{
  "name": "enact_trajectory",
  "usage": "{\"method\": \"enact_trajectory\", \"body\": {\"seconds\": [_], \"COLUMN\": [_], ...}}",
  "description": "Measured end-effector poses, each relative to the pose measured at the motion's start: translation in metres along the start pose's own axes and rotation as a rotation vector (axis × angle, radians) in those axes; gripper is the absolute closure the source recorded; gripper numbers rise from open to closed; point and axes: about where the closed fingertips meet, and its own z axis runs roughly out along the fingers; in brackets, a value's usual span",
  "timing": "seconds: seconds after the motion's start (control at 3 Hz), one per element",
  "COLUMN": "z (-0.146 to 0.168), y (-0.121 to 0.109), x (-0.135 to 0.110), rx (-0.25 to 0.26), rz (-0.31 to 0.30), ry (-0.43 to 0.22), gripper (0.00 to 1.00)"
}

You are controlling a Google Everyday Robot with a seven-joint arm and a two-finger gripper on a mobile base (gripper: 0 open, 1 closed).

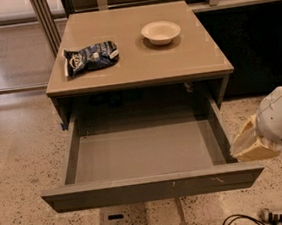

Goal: Close top drawer

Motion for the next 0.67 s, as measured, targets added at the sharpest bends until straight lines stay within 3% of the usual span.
{"method": "enact_trajectory", "body": {"seconds": [0.33,0.67], "z": [0.000,0.010], "y": [0.000,0.014], "x": [0.000,0.013], "rx": [0.000,0.001], "rz": [0.000,0.046], "ry": [0.000,-0.015], "gripper": [1.00,1.00]}}
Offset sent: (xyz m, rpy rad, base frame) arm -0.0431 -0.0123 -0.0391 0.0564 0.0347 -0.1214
